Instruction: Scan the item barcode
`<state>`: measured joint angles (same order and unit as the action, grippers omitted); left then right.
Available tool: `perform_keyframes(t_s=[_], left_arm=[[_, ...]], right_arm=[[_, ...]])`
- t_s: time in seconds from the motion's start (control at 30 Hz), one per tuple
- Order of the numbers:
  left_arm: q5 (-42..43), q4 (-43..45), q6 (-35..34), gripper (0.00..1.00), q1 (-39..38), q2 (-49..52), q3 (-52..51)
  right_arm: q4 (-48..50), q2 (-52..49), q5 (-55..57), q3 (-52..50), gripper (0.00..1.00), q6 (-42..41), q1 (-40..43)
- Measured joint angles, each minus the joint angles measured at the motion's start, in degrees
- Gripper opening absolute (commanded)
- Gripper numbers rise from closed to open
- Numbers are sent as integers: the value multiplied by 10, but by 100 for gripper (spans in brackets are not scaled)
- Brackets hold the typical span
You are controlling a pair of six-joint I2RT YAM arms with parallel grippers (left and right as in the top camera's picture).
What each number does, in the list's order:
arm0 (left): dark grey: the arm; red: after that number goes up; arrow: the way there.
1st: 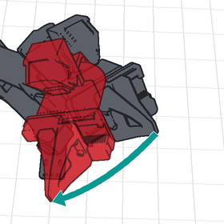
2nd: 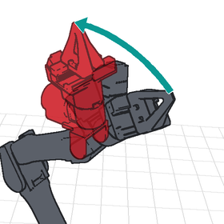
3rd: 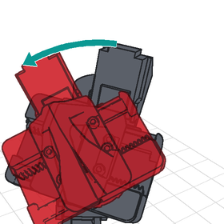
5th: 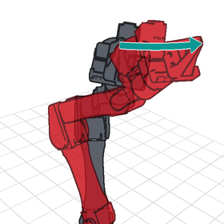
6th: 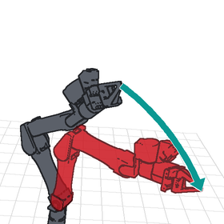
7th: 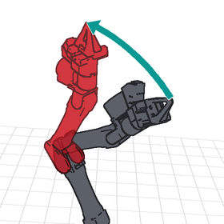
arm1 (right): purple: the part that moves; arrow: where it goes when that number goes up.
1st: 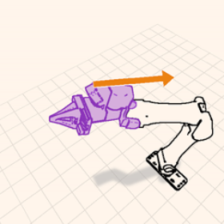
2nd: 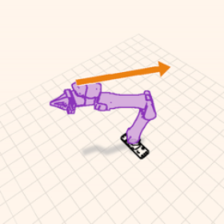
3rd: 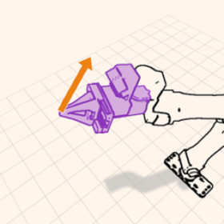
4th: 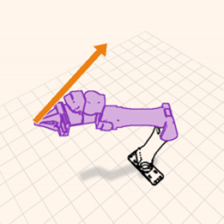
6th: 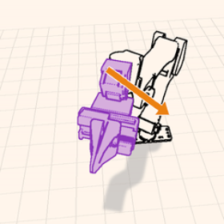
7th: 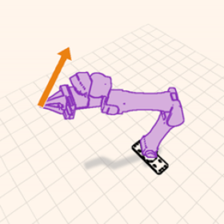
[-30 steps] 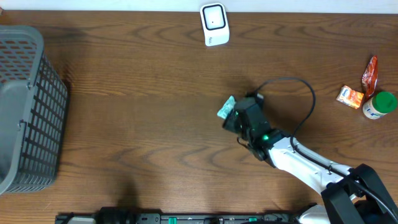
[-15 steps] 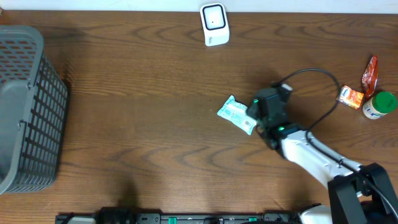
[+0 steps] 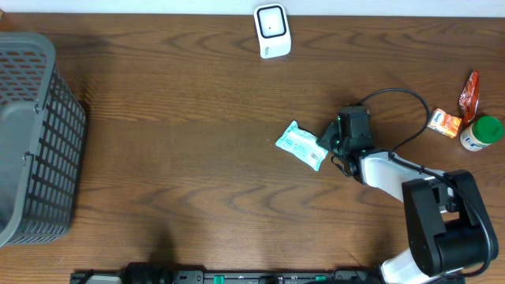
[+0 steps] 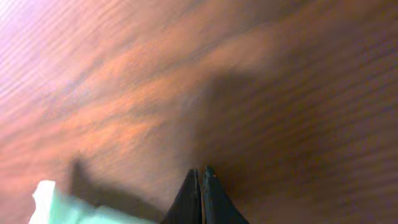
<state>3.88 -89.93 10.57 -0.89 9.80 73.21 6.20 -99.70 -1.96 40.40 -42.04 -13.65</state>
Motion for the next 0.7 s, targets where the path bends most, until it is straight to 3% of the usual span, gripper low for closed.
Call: perform_keyframes(t_s=[0.17,0.3,0.33,0.37,0.5,0.7], left_arm=[[0,0,0,84,0,0,0],[0,0,0,84,0,0,0],[0,0,0,84,0,0,0],[0,0,0,84,0,0,0],[0,0,0,84,0,0,0],[0,0,0,84,0,0,0]], right_arm=[[-191,53,-153,4,1,-24,0],[-339,124,-197,-13,1,-64,-12],[-356,148,-199,-16,16,-70,-16],[-365,173,-196,-16,40,-77,-20],[-346,277,-134,-16,99,-74,-32],[-217,304,-98,-15,99,23,-31]])
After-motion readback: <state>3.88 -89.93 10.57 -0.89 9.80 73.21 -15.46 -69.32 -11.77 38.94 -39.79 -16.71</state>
